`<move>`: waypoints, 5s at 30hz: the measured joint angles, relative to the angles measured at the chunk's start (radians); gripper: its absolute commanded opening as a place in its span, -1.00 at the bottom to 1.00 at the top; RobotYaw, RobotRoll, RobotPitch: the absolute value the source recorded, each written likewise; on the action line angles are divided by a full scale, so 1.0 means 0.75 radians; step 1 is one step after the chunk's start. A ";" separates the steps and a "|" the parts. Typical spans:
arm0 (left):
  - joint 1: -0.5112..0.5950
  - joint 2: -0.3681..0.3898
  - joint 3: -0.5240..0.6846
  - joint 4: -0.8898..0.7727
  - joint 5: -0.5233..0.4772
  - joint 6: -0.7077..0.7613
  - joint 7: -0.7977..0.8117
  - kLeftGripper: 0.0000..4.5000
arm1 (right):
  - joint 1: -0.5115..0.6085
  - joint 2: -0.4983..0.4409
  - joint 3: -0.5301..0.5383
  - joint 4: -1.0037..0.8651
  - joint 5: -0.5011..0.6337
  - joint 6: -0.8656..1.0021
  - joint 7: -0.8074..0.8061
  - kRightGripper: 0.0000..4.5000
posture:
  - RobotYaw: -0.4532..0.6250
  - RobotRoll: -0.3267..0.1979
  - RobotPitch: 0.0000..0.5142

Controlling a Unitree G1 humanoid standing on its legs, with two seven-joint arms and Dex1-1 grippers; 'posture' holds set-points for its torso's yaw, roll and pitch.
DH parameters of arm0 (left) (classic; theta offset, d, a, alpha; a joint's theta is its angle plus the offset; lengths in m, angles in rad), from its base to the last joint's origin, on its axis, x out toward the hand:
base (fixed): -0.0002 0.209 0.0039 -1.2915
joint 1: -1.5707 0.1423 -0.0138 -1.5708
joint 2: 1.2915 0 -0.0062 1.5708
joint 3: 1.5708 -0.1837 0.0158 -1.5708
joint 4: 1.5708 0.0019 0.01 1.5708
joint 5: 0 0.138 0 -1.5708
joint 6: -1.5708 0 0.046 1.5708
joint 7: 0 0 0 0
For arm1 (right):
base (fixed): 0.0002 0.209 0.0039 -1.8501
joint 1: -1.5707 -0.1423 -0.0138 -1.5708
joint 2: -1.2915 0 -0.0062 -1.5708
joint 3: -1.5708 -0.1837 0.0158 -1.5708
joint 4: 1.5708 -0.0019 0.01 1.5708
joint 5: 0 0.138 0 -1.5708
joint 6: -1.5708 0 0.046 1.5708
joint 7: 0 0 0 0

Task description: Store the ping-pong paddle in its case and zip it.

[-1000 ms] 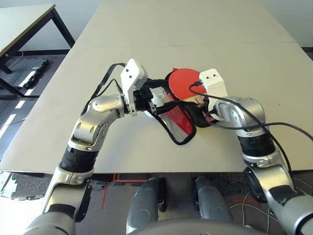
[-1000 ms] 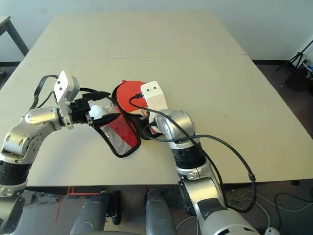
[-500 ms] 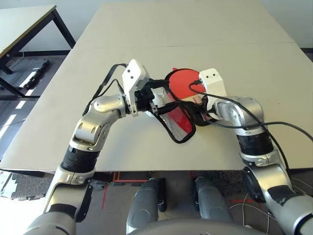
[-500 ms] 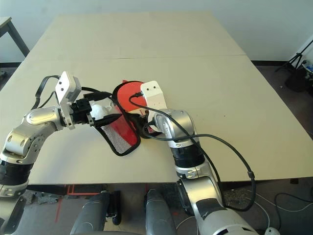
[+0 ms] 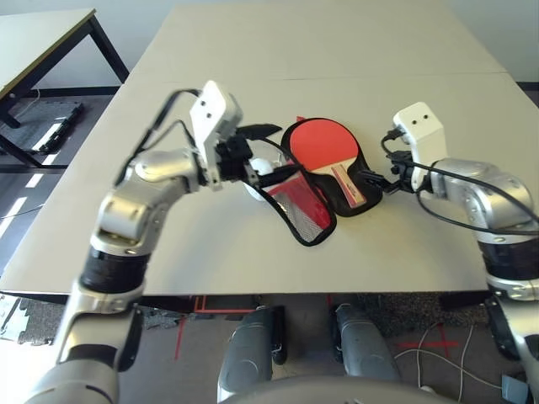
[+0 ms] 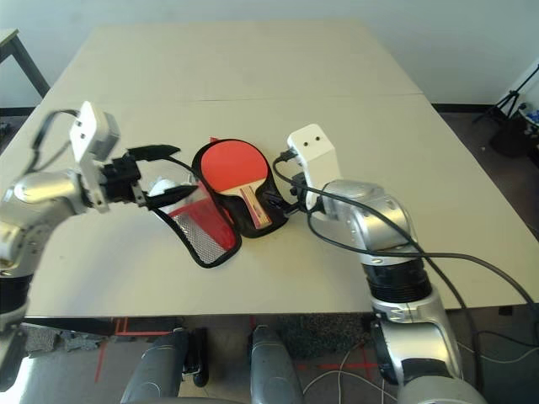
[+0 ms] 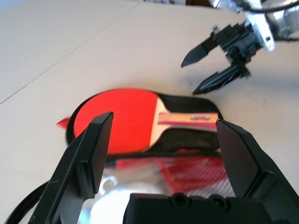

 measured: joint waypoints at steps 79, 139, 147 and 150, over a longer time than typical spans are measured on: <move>-0.182 -0.278 -0.408 0.097 0.271 -0.024 -0.025 1.00 | -0.099 0.129 -0.203 0.738 0.217 -0.107 0.368 0.99 | -0.19 0.25 -0.35; -0.156 -0.287 -0.403 0.124 0.291 -0.058 -0.048 1.00 | 0.569 -0.036 -0.505 -0.079 0.576 0.345 0.127 -0.99 | -0.24 0.25 -0.30; -0.142 -0.288 -0.403 0.123 0.291 -0.056 -0.044 1.00 | 0.589 -0.152 -0.482 -0.053 0.583 0.260 0.236 -0.49 | -0.24 0.25 -0.28; -0.138 -0.288 -0.403 0.123 0.291 -0.053 -0.043 1.00 | 0.593 -0.187 -0.505 -0.026 0.597 0.196 0.311 -0.07 | -0.24 0.25 -0.28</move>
